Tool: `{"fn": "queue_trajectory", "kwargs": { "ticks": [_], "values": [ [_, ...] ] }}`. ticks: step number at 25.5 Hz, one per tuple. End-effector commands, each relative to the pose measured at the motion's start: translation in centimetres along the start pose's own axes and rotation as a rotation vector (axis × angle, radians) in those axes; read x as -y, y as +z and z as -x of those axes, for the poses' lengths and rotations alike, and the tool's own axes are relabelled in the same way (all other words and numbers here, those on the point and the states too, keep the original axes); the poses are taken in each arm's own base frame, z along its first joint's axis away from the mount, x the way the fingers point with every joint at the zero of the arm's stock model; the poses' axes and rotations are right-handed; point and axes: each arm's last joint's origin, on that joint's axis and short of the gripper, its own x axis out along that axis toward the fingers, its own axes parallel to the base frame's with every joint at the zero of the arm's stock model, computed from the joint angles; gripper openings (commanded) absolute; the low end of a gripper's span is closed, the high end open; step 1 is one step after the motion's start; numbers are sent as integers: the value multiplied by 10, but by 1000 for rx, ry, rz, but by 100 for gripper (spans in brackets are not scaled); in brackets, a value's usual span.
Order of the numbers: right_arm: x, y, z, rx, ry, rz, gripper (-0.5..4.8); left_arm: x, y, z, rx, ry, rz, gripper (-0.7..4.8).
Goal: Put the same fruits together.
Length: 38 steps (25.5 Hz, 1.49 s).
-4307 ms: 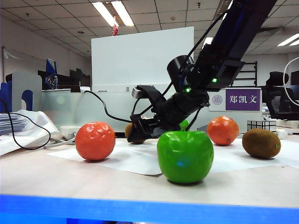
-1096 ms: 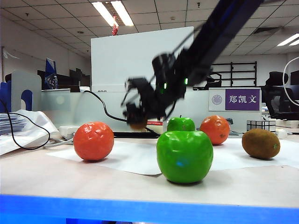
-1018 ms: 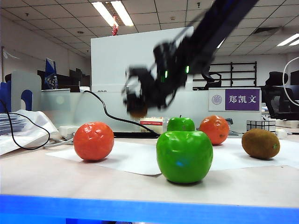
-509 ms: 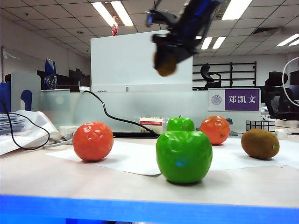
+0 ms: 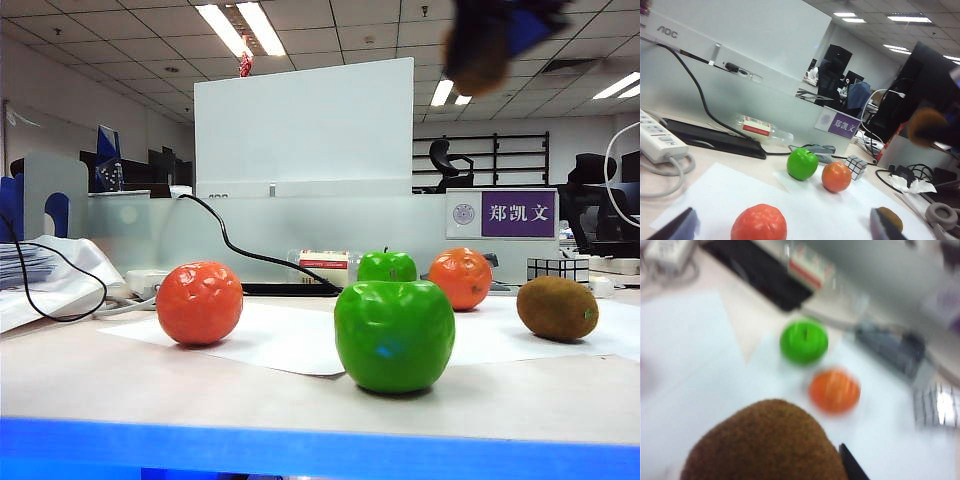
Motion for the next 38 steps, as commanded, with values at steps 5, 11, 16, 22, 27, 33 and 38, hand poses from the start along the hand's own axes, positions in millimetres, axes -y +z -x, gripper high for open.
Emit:
{"fn": "queue_trajectory", "kwargs": {
  "ticks": [5, 11, 16, 22, 27, 33, 38],
  "values": [
    [-10, -67, 29, -9, -67, -110, -6, 2, 2, 0, 7, -22, -8, 479],
    [-17, -116, 23, -33, -131, -200, -6, 1, 2, 0, 6, -19, -8, 479],
    [-13, -140, 11, -24, -176, -274, -6, 1, 1, 0, 4, -18, -7, 479],
    [15, -161, 5, 31, -323, -369, -6, 1, 1, 0, 3, -19, -6, 479],
    [39, -177, -6, 14, -302, -436, -6, 1, 1, 0, -3, -14, -3, 479],
    [49, -192, -28, -32, -274, -489, -6, 1, 1, 0, -2, -12, -3, 479],
    [47, -203, -45, -84, -226, -555, -6, 1, 1, 0, -1, -11, -7, 479]
  ]
}}
